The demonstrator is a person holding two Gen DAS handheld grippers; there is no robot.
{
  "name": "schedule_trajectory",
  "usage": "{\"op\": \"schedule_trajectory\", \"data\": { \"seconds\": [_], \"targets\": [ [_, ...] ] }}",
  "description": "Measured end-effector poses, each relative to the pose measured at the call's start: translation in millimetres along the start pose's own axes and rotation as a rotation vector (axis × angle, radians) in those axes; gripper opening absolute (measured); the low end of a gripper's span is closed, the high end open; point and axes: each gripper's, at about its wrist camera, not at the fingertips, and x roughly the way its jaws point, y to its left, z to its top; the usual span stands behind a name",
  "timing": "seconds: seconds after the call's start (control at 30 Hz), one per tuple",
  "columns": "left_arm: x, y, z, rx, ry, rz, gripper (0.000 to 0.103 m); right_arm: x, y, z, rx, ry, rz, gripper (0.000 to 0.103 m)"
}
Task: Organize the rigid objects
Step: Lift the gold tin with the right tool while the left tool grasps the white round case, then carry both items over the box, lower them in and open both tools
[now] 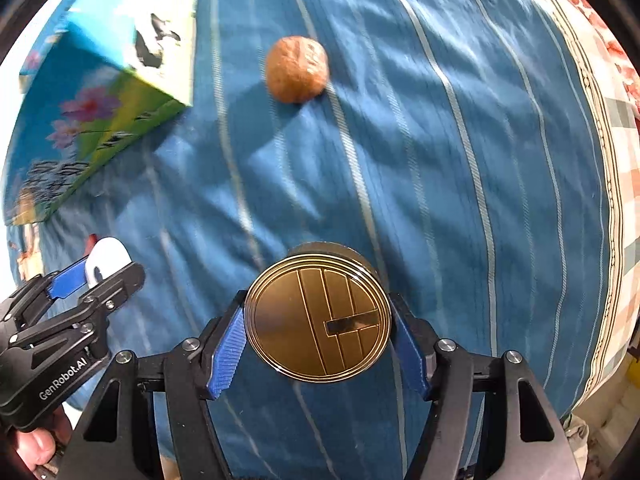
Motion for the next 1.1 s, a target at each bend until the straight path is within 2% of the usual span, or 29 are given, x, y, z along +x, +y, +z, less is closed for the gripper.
{"op": "schedule_trajectory", "data": {
  "seconds": [0.2, 0.27, 0.37, 0.6, 0.83, 0.93, 1.1],
  "targets": [
    [-73.7, 14.6, -6.4, -0.013, -0.127, -0.02, 0.055, -58.0, 33.7, -13.6, -0.092, -0.072, 0.059, 0.069],
    [-99.6, 4.6, -10.4, -0.024, -0.171, -0.006, 0.055, -78.6, 47.6, -15.1, -0.127, -0.097, 0.078, 0.069],
    [-131.1, 19.4, -5.2, -0.056, -0.231, 0.008, 0.055, -108.0, 67.3, -14.4, -0.168, -0.132, 0.094, 0.069],
    [-174.1, 59.0, 13.3, -0.108, -0.331, 0.064, 0.055, -156.9, 121.2, 4.8, -0.249, -0.224, 0.138, 0.069],
    [-176.1, 111.5, 40.8, -0.174, -0.341, 0.065, 0.055, -171.9, 178.0, 40.0, -0.29, -0.273, 0.178, 0.069],
    [-164.5, 142.2, 57.7, -0.23, -0.313, 0.022, 0.055, -164.8, 199.9, 58.5, -0.3, -0.282, 0.194, 0.069],
    [-124.9, 190.1, 85.6, -0.347, -0.219, -0.085, 0.055, -137.5, 237.7, 92.3, -0.323, -0.263, 0.209, 0.069]
  ]
}}
